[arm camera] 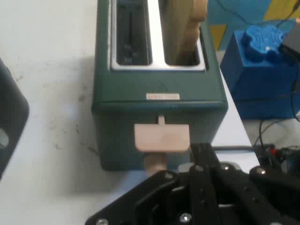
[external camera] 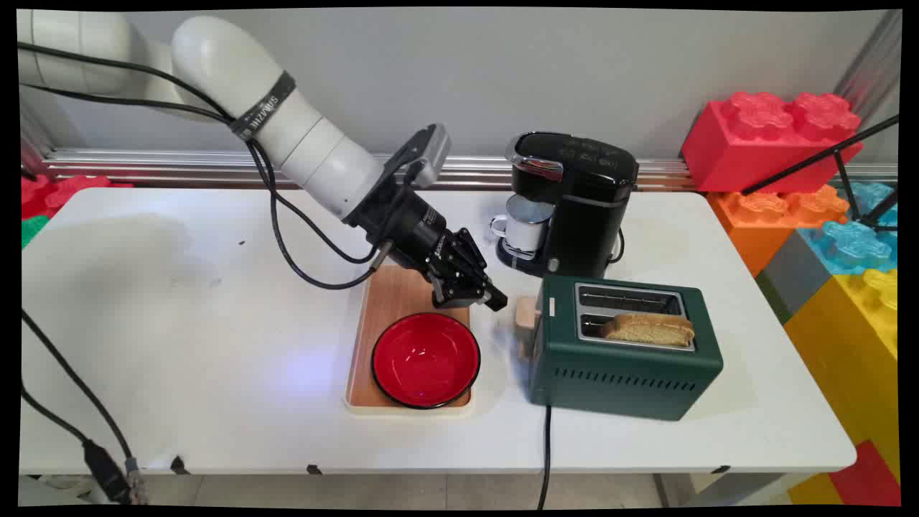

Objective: Press the toaster switch

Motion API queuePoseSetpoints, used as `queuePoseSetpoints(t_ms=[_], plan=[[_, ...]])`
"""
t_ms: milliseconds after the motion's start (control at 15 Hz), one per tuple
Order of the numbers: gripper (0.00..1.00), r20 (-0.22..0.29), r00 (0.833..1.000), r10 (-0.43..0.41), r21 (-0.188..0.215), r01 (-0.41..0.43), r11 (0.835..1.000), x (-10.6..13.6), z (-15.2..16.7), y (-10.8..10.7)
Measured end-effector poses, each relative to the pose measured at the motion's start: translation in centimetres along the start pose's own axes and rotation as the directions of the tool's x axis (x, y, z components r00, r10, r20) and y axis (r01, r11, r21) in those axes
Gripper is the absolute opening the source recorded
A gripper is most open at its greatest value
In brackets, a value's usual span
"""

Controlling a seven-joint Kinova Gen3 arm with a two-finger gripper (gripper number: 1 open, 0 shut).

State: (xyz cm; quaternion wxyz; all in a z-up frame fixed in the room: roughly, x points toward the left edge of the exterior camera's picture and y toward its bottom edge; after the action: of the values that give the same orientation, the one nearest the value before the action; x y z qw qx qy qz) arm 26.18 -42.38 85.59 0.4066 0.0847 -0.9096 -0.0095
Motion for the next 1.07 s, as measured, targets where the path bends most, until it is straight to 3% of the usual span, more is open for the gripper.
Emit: queuePoseSetpoints(t_ms=[400,1067], plan=[[0.00,-0.083,0.996,0.021,-0.011,-0.022,1.000,-1.5,-0.1,-0.4],[0.00,-0.142,0.989,0.045,0.003,-0.045,0.999,-3.2,2.4,-1.6]])
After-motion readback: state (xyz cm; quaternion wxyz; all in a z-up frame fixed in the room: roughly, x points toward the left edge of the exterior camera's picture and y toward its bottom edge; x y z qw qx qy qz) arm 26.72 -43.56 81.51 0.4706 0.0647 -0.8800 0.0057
